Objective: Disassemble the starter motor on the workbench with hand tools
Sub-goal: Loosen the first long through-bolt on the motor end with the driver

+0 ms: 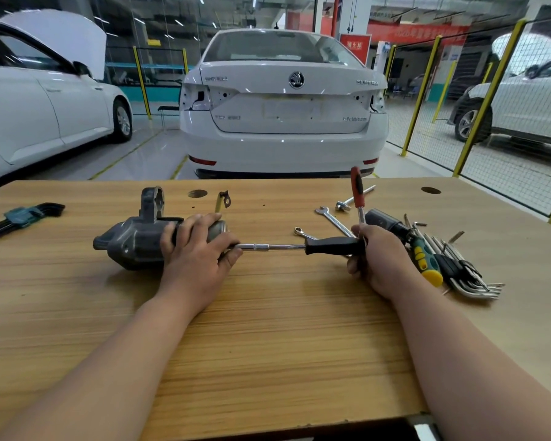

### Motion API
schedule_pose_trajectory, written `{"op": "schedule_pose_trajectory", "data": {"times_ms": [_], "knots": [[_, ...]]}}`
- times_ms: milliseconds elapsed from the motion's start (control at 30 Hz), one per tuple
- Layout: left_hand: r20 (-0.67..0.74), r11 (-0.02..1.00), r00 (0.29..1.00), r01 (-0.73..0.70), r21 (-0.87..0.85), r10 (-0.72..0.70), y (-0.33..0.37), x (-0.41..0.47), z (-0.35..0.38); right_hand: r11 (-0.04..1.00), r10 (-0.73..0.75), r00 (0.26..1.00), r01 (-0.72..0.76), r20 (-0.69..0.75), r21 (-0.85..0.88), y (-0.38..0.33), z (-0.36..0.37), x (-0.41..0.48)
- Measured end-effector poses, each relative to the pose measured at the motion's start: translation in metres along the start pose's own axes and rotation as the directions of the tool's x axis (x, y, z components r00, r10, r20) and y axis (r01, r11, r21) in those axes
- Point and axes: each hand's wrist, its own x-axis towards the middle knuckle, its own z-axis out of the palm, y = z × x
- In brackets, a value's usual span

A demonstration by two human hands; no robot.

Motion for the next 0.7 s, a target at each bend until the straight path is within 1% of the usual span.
{"op": "schedule_pose_trajectory", "data": {"times_ms": [133,233,267,333,400,467,567,700], "knots": [[-0.004,1.0,1.0,0.004,-0.01,-0.004,0.001,0.001,0.0,0.996,0.085,0.994,-0.084,-0.068,0.026,-0.001,-0.001,0.0],[-0.006,1.0,1.0,0.006,-0.013,-0.006,0.001,0.0,0.0,0.995,0.099,0.994,-0.1,-0.053,-0.003,0.0,-0.002,0.001],[-0.004,1.0,1.0,0.006,-0.009,-0.006,0.001,0.0,0.0,0.996,0.086,0.995,-0.087,-0.057,-0.021,0.0,-0.002,0.002],[0.002,1.0,1.0,0.009,-0.004,-0.009,0.001,0.001,0.001,0.998,0.005,0.998,-0.01,-0.069,-0.064,0.003,-0.004,0.004],[0.008,1.0,1.0,0.018,0.002,-0.018,0.0,0.001,0.003,0.995,-0.044,0.998,0.041,-0.037,-0.091,0.004,-0.006,0.005],[0.014,1.0,1.0,0.017,0.013,-0.017,-0.001,0.002,0.003,0.998,-0.032,0.999,0.032,-0.003,-0.059,0.004,-0.008,0.004],[0.028,0.999,0.999,0.022,0.03,-0.023,-0.002,0.002,0.003,0.999,-0.028,0.999,0.027,0.03,0.042,0.003,-0.009,0.004],[0.038,0.999,0.999,0.028,0.031,-0.029,-0.001,0.002,0.001,0.995,-0.098,0.993,0.097,0.07,0.015,0.002,-0.01,0.003]]}}
